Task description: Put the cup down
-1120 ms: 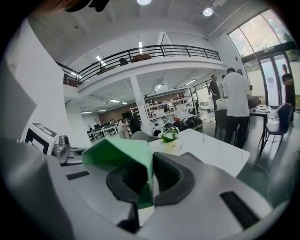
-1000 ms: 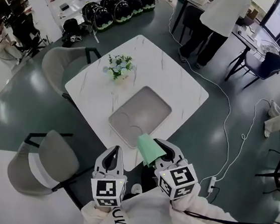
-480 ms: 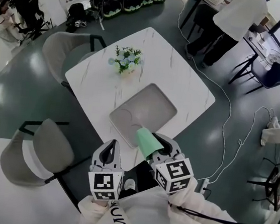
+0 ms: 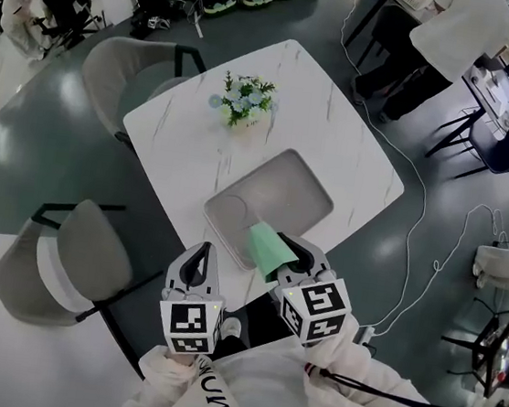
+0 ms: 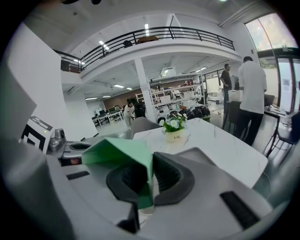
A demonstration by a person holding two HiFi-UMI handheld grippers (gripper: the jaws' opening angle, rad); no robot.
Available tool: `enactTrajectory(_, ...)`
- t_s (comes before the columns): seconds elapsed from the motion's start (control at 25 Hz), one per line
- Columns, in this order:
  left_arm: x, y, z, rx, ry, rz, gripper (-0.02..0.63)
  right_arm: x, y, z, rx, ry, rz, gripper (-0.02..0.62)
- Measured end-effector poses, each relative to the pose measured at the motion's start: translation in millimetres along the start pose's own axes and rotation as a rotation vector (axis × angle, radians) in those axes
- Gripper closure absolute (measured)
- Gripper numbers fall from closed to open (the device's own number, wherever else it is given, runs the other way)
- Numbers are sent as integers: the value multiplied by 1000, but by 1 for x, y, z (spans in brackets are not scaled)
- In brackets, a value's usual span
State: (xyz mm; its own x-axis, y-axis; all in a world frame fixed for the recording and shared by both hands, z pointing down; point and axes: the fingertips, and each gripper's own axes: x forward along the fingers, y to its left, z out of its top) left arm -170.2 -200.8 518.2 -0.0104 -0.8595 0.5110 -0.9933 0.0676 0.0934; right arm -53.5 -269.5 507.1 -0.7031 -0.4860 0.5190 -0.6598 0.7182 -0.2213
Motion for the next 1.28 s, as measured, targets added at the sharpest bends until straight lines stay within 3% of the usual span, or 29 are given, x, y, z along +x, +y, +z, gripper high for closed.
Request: enactTrajectory(1.28, 75, 57, -31, -131, 124, 150, 595, 120, -17, -30, -165, 257, 107, 575)
